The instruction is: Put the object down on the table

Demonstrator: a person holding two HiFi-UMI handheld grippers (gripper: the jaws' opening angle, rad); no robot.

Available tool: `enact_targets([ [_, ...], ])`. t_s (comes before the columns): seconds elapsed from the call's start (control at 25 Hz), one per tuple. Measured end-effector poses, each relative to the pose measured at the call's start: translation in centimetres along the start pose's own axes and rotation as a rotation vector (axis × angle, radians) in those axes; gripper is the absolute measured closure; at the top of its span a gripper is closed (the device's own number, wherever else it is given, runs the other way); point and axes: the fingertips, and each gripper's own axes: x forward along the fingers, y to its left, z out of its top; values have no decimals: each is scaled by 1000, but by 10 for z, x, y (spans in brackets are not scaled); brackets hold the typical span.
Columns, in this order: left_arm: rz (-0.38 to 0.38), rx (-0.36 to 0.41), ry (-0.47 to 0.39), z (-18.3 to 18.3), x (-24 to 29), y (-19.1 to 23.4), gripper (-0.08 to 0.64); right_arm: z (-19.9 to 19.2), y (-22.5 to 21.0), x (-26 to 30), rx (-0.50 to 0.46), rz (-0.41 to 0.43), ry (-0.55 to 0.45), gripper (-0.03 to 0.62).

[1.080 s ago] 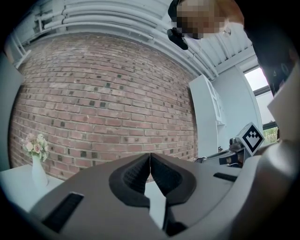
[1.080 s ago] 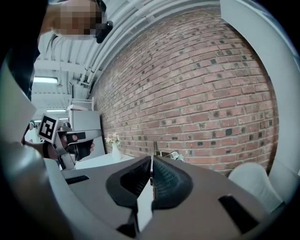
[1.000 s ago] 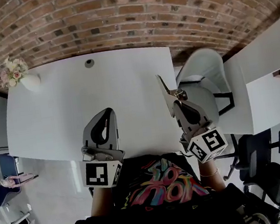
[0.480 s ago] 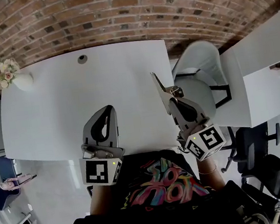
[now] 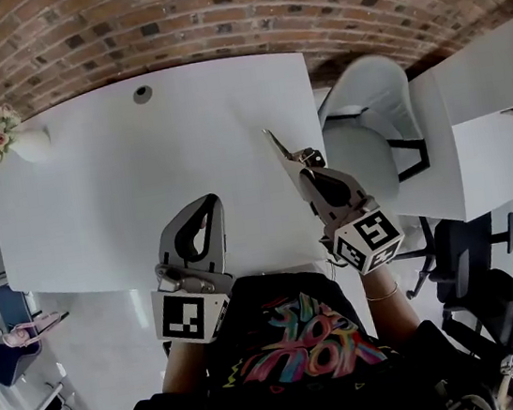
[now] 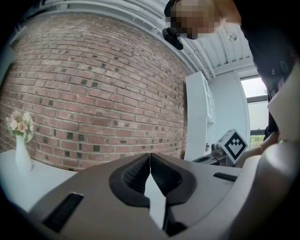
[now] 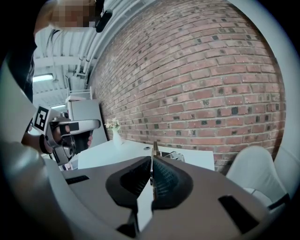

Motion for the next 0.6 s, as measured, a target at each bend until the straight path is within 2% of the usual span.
enact_targets([
  [0.16, -8, -53, 4, -5, 9, -3, 535, -24, -11, 17, 34, 1, 49, 569],
  [0.6, 6, -62, 82, -38, 28, 14, 535, -90, -22, 56, 192, 18, 164, 568],
])
